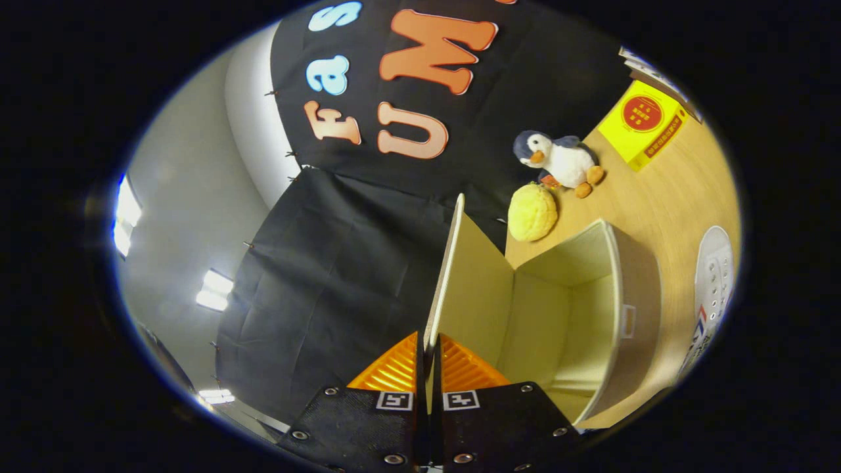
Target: Open the storage box then place both shoes into the box .Put the left shoe in first, then the right shoe, with the right side of both shoes facing outward in a uniform manner.
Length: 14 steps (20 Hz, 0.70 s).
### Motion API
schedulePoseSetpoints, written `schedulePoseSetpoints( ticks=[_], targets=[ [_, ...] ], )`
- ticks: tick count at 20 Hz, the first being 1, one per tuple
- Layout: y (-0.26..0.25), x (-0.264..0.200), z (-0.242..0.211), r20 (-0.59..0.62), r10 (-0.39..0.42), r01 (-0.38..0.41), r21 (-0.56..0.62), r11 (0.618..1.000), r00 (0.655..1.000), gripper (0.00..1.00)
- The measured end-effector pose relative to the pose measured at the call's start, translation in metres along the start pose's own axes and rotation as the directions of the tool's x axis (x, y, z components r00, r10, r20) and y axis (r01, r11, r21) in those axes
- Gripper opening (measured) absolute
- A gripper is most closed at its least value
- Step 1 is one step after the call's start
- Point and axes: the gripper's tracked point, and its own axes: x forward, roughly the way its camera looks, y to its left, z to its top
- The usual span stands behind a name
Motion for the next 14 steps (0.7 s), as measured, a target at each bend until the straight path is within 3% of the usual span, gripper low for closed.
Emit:
schedulePoseSetpoints(
  ticks=[8, 9, 13, 14],
  targets=[
    [0.039, 0.087, -0.068, -0.042, -0.075, 0.069, -0.128, 0.989, 0.996, 0.09],
    [0.038, 0.091, -0.077, -0.053, -0.096, 0.087, -0.154, 0.984, 0.994, 0.19],
    [0.014, 0.092, -0.088, -0.009, -0.227, 0.217, -0.264, 0.940, 0.974, 0.96],
    [0.007, 0.087, -0.084, 0.012, -0.255, 0.248, -0.280, 0.928, 0.967, 0.97]
  ],
)
